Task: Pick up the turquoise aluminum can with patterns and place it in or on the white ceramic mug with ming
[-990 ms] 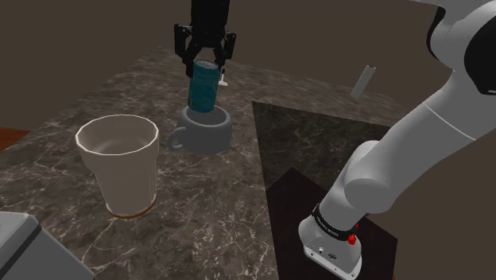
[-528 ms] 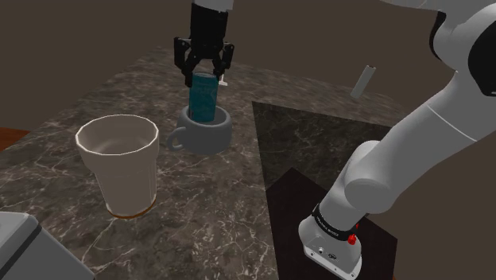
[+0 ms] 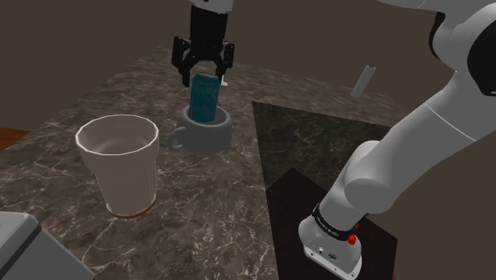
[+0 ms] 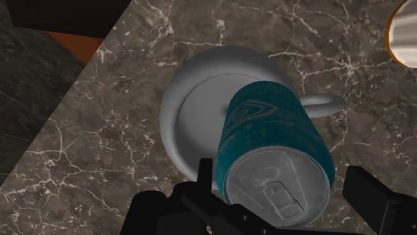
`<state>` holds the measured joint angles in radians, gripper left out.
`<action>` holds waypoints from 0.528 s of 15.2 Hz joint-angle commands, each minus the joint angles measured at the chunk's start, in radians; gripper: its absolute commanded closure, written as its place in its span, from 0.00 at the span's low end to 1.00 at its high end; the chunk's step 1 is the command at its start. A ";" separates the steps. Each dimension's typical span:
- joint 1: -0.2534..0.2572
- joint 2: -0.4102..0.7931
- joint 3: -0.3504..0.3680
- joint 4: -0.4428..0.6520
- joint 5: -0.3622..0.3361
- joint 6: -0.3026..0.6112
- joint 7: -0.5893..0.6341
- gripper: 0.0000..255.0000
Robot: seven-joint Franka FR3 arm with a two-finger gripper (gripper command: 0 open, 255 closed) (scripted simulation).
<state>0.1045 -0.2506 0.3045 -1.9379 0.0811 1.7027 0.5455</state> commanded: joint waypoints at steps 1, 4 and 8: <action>0.000 0.001 0.000 0.000 0.000 -0.001 0.000 0.00; -0.001 0.003 -0.002 0.034 -0.001 -0.033 0.000 0.00; -0.004 0.021 -0.003 0.147 -0.007 -0.128 0.005 0.00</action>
<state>0.1009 -0.2313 0.3017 -1.8142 0.0744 1.5973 0.5493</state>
